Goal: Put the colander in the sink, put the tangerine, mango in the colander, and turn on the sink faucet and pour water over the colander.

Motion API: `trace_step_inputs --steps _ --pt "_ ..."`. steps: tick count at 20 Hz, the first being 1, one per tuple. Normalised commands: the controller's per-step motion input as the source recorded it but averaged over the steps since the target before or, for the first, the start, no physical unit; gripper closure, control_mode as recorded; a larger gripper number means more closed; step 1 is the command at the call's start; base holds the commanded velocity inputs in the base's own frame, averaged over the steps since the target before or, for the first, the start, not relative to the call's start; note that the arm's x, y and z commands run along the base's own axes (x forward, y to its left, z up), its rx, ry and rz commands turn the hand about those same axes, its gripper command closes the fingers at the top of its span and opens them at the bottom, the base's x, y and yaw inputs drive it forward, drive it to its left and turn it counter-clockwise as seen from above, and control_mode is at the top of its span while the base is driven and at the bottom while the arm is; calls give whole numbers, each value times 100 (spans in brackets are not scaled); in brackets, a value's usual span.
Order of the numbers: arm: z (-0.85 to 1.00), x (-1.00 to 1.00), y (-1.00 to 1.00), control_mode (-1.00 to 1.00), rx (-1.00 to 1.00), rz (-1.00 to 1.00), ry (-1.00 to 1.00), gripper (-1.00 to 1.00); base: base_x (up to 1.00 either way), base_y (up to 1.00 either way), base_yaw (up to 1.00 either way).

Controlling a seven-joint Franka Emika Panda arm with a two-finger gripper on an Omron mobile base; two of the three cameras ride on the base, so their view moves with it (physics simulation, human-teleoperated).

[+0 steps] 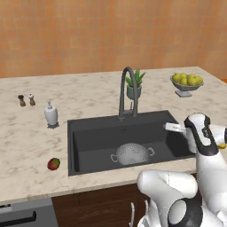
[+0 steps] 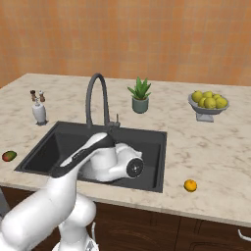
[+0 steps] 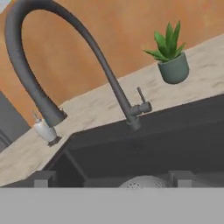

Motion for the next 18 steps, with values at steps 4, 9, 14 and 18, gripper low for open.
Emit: trace_step_inputs --steps 4,9,14,18 --pt "100 -69 -21 -100 -21 0 -18 -100 0 0 0" --pt "100 -80 -15 -100 -25 0 -16 -100 0 0 0" --pt "100 -86 2 -100 -26 0 -9 -100 0 0 0" --pt "100 -55 47 -100 -25 6 0 -100 0 0 0"
